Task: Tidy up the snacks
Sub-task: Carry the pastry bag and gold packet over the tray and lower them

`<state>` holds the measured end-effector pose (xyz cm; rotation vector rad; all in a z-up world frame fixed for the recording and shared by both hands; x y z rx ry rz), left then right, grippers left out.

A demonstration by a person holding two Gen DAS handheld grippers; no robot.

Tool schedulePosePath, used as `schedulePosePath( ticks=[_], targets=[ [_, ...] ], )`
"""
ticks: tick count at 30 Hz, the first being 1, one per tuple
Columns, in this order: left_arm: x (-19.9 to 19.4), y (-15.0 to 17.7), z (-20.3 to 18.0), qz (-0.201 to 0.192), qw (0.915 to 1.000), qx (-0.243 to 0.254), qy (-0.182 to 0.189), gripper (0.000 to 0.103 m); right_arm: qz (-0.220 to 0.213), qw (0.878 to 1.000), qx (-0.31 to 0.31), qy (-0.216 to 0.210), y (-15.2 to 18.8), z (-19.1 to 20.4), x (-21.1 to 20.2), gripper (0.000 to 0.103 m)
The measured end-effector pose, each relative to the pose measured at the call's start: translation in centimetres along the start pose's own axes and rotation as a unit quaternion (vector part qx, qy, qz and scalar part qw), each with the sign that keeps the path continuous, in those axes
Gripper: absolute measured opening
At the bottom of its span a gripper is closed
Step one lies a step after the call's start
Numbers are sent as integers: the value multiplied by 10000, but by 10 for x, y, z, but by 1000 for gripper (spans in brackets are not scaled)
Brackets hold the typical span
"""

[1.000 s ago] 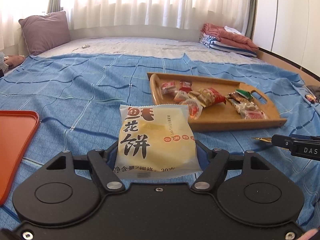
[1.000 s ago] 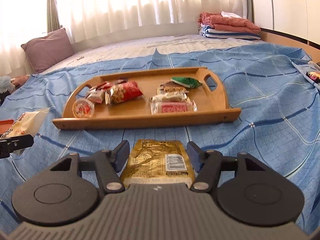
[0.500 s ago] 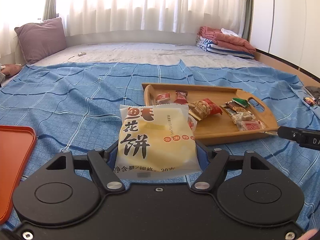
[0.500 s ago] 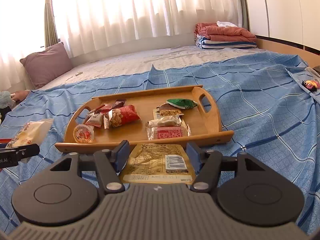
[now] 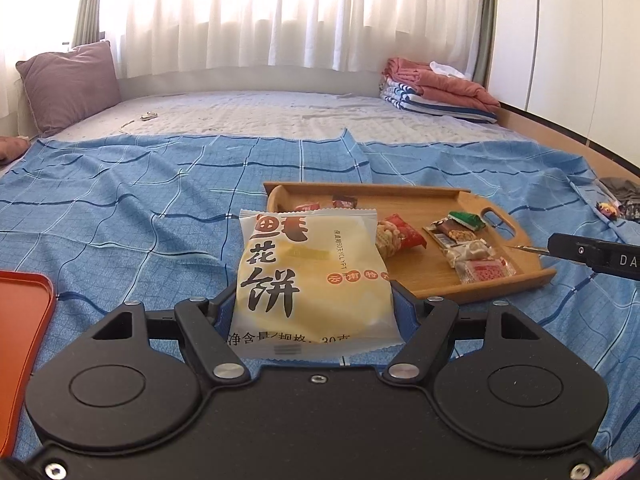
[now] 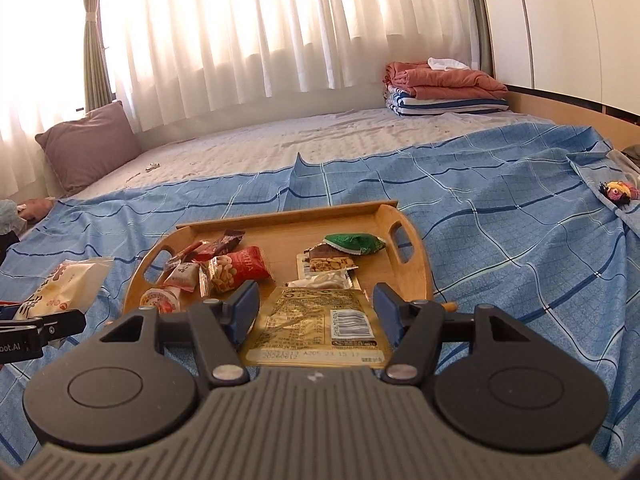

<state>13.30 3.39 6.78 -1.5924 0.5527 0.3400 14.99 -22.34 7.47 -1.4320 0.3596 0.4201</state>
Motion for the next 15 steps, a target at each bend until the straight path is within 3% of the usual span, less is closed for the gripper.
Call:
schedulePosePath(
  ticks=[15],
  targets=[
    [32,-44,-8,30,9994,-222,280,71,-67,9998,162,91,-37,-9,27,65]
  ],
)
Point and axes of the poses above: each gripper's, at about its wrist camera, not at the fingertips, and x roughly the way its jaws point, z to its left, y to its underside, the point moved 2 cm from there along x, roughly the way its jaws point, and after that the axes turned 5 degrees about y, right-handed, at the moved point
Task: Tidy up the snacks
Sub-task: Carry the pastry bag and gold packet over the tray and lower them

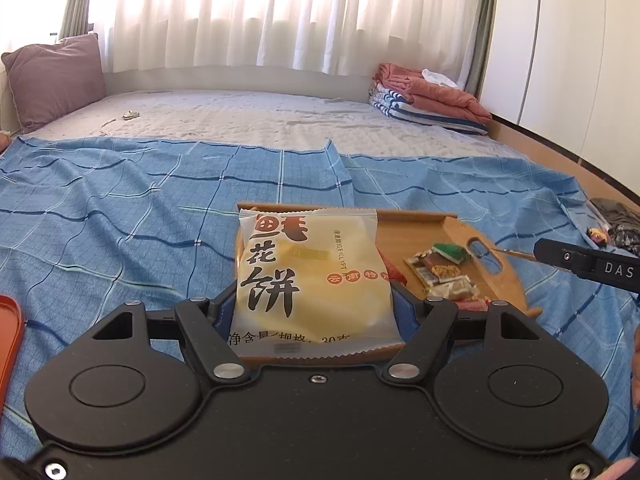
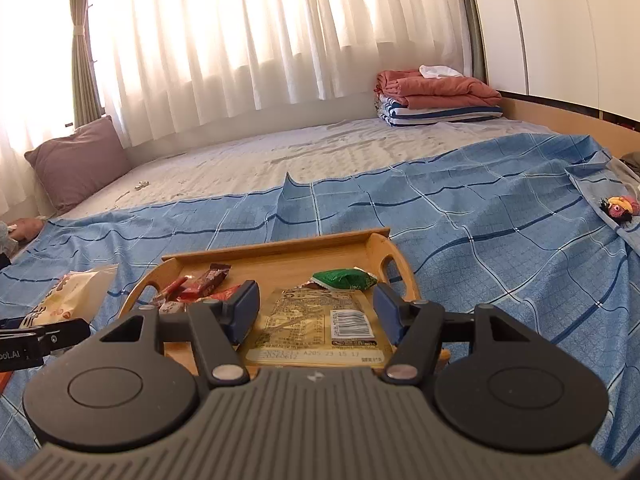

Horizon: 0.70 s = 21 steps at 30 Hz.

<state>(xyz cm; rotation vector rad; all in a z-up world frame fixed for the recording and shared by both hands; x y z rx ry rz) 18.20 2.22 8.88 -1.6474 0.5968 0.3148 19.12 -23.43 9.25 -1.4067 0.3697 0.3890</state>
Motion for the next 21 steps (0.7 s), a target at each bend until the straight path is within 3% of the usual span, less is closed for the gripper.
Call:
schedulePosePath(
  ticks=[12,21],
  targets=[
    [60,-50,-11,274,9993,-73,262,71,239,9992,305,-66,-44,-2,53,65],
    [128,-55,-22,582,9976,-277,251,71,612,9978,254,-60,-54,11,110,65]
  ],
)
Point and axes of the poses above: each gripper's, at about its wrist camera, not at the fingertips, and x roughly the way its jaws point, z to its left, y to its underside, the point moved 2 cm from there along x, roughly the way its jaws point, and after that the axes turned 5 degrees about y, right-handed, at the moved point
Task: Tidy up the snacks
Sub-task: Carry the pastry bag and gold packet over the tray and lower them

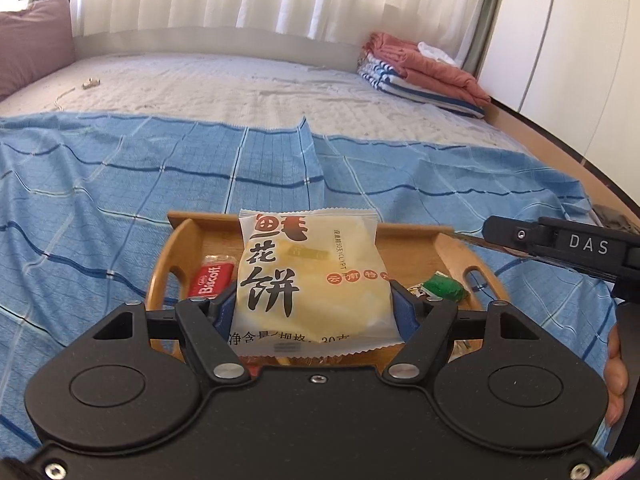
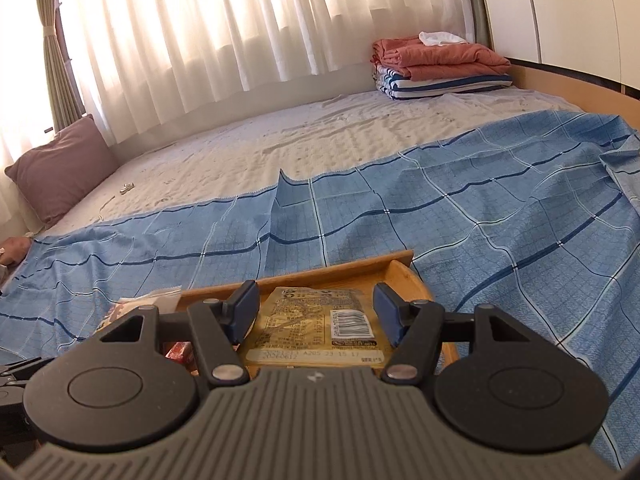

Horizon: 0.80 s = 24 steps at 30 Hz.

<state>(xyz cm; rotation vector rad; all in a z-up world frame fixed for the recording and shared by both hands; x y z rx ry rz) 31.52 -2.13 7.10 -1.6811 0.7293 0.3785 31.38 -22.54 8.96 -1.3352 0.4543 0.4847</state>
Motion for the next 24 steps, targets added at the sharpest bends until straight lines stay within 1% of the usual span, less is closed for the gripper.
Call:
schedulePosePath(
  ticks=[5,10,18,24],
  targets=[
    [33,4,0,129,9999,-21,-93,71,278,9996,21,50,1,6,35,65],
    [58,7,1,245,9995,24,-194,71,410,9991,61,91,3,9,60,65],
    [79,7,7,308,9992,31,-237,71,559,9984,25,115,8,12,87,65],
    [86,6,12,251,9994,17,-241,71,609,9980,-86,142,12,15,98,65]
  ],
)
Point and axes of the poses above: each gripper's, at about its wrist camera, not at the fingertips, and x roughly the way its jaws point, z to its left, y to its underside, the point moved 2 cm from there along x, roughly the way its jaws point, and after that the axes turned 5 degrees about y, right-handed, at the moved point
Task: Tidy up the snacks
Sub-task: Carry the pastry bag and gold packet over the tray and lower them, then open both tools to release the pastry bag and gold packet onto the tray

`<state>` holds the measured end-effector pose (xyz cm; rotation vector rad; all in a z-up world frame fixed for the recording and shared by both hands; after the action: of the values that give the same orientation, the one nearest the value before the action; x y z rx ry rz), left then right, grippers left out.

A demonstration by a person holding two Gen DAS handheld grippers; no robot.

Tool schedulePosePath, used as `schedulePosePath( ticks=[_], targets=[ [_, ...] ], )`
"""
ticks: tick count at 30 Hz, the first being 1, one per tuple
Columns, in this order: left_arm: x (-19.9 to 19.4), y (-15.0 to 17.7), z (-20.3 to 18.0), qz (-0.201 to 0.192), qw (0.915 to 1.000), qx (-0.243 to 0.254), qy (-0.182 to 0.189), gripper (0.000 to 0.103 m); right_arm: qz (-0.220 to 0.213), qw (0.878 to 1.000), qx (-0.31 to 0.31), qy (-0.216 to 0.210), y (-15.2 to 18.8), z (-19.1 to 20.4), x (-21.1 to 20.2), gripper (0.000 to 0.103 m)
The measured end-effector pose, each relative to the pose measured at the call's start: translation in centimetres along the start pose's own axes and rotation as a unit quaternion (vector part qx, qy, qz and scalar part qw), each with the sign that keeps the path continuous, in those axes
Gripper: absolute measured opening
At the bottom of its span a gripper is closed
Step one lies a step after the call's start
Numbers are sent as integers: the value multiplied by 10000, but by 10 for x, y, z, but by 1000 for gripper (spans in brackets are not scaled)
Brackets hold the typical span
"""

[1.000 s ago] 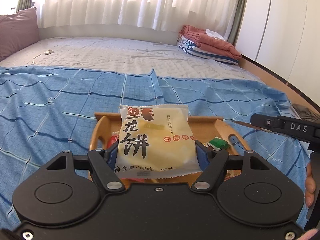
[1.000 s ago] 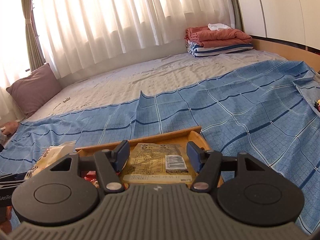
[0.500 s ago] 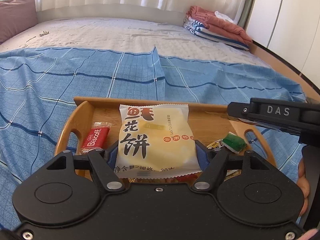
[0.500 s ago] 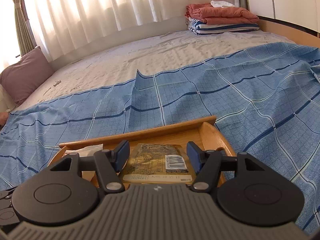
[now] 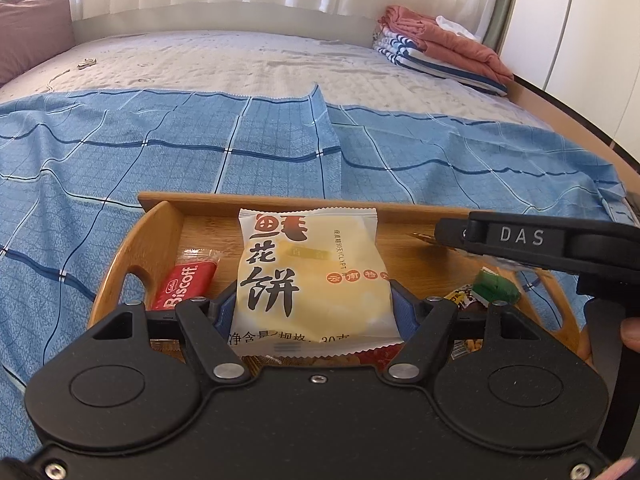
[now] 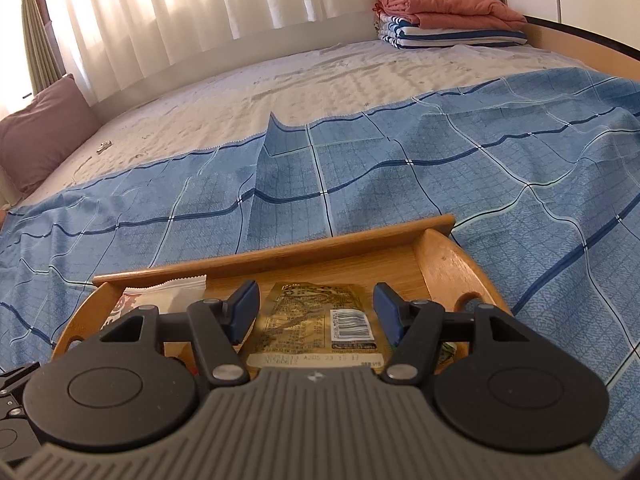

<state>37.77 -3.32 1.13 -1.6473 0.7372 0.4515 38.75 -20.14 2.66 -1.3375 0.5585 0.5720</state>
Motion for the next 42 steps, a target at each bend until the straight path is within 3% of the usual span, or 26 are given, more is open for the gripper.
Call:
schedulePosePath(
  ticks=[23,26,29,32,42],
  targets=[
    [9,-2,0,-30,9999,86,52,73,449,9985,290,-126,5,-5,26,65],
    [9,-2,1,-18,9999,76,67,73,369,9974,532,-326,6,-10,24,78],
    [6,-2,1,-59,9999,85,56,82,119,9968,625,-487,6,-13,14,92],
    [0,-2,-1,-177,9998,131,-6,93,93,9981,472,-380,3,-11,6,92],
    [-38,-3,-9,-334,9988,359,24,101,-248,9989,353,-173,3,-18,-36,102]
  ],
)
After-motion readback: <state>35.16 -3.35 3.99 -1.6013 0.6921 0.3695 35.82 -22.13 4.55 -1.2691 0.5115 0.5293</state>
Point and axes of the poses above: each gripper's, at about its wrist camera, not at the fingertips, and x roughly the way its jaws point, z to its left, y to its underside, the point moved 2 cm from there along x, roughly the way its jaws point, and after that the axes turned 5 degrees about y, right-handed, at the moved point
